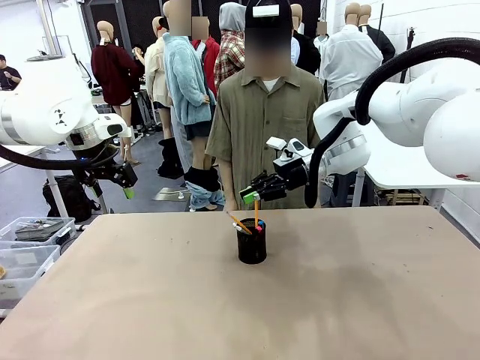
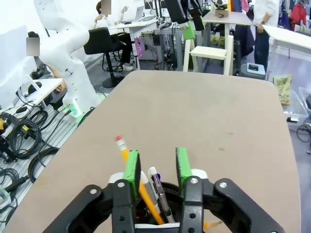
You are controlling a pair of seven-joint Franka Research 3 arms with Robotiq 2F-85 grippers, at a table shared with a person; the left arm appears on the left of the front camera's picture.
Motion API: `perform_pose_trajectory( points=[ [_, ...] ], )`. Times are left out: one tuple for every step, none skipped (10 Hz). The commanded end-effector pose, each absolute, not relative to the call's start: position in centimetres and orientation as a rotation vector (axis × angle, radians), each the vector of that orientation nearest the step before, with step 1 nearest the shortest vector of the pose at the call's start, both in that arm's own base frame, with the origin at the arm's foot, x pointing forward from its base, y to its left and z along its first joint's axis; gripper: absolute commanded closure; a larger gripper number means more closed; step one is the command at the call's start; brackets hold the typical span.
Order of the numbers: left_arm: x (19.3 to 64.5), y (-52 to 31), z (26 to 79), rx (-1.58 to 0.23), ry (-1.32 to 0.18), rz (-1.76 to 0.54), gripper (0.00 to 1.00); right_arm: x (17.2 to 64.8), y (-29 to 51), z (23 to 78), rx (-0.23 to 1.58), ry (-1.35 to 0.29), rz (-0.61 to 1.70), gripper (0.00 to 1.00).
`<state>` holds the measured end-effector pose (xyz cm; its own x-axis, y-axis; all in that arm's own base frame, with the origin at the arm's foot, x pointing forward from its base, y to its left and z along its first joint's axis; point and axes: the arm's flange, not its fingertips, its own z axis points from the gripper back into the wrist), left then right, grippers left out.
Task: Place the pens into the pen holder.
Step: Pick up a writing instrument from the table and place it into the Pen holder.
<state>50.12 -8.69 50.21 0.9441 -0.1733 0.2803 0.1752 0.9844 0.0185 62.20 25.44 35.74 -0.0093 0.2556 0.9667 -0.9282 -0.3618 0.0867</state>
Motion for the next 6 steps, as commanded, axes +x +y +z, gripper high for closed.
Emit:
perform_pose_trajectory(
  points=[
    [50.0, -8.4, 50.2, -0.012, -0.292, -0.19, 0.04, 62.1, 25.0, 36.4, 1.291, -0.769, 1.582, 0.03],
    [50.0, -8.4, 50.2, -0.012, -0.292, -0.19, 0.04, 61.4, 24.3, 37.0, 1.28, -0.785, 1.582, 0.03],
    [50.0, -8.4, 50.2, -0.012, -0.292, -0.19, 0.04, 60.2, 23.5, 37.7, 1.246, -0.795, 1.582, 0.03],
    [50.0, -8.4, 50.2, -0.012, -0.292, -0.19, 0.04, 58.9, 22.2, 38.7, 1.175, -0.813, 1.553, 0.03],
    [50.0, -8.4, 50.2, -0.012, -0.292, -0.19, 0.04, 57.6, 20.2, 39.7, 1.11, -0.846, 1.488, 0.03],
    [50.0, -8.4, 50.2, -0.012, -0.292, -0.19, 0.04, 56.3, 17.8, 40.8, 1.039, -0.874, 1.419, 0.03]
  ],
)
